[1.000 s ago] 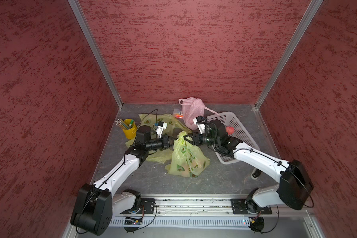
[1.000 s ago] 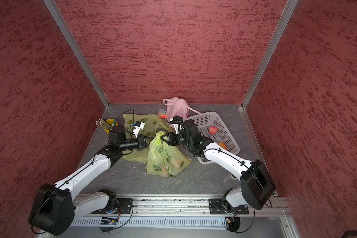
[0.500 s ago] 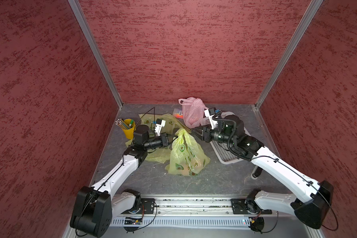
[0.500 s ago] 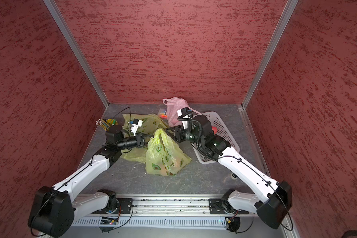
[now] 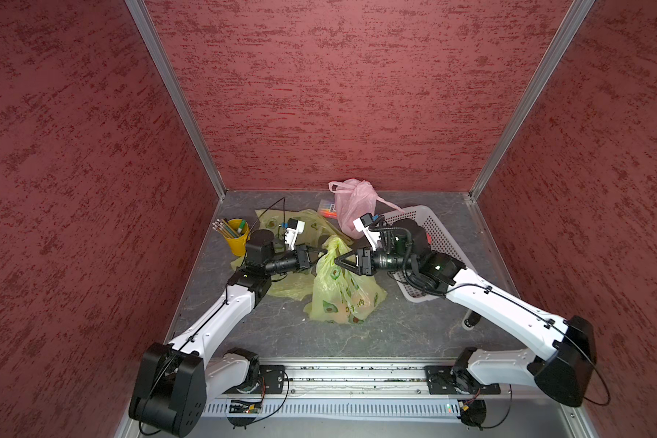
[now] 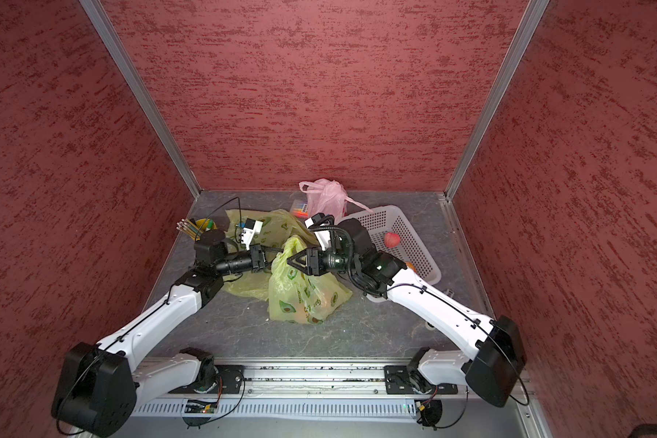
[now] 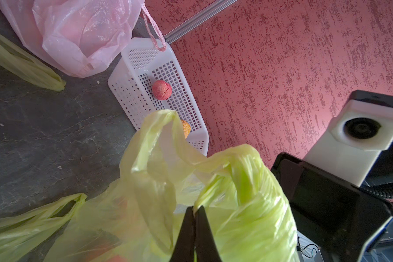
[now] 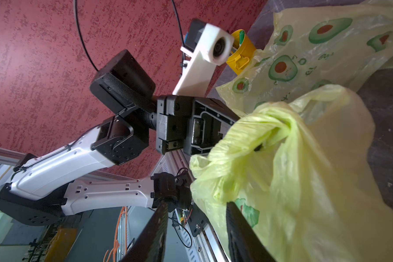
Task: Place the peach into a plastic bag & tie a knot
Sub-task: Tie the plastic bag at the center of the board.
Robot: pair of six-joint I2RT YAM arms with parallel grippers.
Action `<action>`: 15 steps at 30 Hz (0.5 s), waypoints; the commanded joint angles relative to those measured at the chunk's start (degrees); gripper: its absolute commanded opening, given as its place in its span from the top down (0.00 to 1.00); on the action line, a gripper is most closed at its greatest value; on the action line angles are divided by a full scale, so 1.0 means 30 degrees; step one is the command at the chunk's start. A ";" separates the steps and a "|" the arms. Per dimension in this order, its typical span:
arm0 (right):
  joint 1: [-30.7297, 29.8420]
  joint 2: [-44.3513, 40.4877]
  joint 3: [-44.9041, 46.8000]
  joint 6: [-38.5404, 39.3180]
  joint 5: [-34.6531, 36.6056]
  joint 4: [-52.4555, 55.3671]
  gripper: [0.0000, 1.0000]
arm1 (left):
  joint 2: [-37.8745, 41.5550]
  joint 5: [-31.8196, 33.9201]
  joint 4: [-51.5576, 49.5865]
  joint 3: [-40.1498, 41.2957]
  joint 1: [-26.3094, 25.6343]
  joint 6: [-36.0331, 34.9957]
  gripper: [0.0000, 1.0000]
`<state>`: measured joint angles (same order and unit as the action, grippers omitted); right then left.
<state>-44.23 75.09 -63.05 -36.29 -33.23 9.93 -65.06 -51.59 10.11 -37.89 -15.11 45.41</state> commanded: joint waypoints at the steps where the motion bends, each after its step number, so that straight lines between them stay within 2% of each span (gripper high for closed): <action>1: -0.0169 0.0350 0.0162 -0.0124 0.0086 -0.0404 0.56 | 0.0362 -0.0259 0.0109 -0.0521 0.0057 -0.0084 1.00; 7: -0.0162 0.0992 0.0041 -0.0211 -0.0294 -0.1161 0.59 | 0.0506 -0.0263 0.0015 -0.0554 0.0034 -0.0072 1.00; 15: -0.0190 0.1788 -0.0232 -0.0235 -0.0610 -0.1792 0.71 | 0.0593 -0.0292 -0.0163 -0.0613 -0.0030 -0.0102 1.00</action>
<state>-44.34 79.85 -62.89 -36.64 -34.11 7.20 -64.40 -51.83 9.89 -38.15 -15.11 45.43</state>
